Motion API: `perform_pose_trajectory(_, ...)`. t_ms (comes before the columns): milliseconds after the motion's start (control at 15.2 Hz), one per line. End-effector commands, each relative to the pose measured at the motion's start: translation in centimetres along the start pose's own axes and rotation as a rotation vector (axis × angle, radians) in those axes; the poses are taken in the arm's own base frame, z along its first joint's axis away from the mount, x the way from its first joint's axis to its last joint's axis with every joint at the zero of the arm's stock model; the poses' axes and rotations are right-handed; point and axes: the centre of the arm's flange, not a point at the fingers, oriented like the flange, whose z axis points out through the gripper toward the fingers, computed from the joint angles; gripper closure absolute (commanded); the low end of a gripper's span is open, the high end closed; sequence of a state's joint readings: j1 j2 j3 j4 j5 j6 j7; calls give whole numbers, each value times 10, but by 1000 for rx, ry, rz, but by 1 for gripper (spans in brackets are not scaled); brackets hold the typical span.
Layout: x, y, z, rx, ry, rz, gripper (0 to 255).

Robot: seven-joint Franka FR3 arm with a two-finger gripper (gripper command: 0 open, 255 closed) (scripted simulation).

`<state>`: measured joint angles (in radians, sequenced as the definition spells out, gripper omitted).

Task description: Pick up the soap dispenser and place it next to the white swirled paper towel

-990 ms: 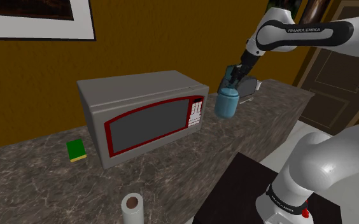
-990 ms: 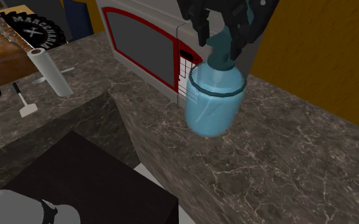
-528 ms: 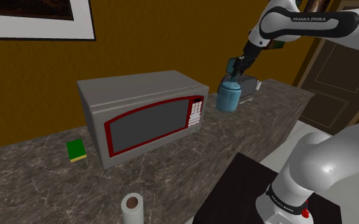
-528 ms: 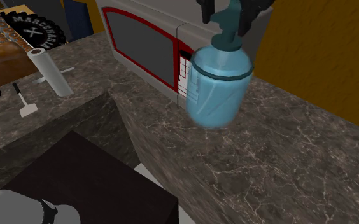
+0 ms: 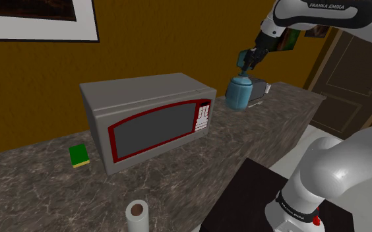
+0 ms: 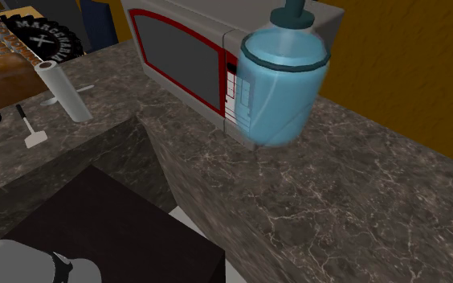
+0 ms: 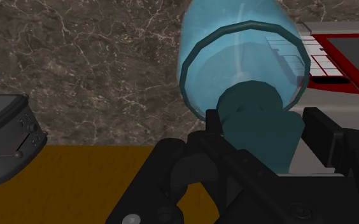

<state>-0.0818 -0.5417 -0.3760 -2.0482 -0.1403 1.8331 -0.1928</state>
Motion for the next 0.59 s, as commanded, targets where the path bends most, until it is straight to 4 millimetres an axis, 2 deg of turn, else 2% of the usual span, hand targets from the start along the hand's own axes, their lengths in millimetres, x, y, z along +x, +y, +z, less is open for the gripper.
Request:
perform_pose_trajectory(0, 2, 1, -10, 0, 1, 0, 255)
perform_pose_trajectory(528, 15, 1, -50, 0, 1, 0, 255)
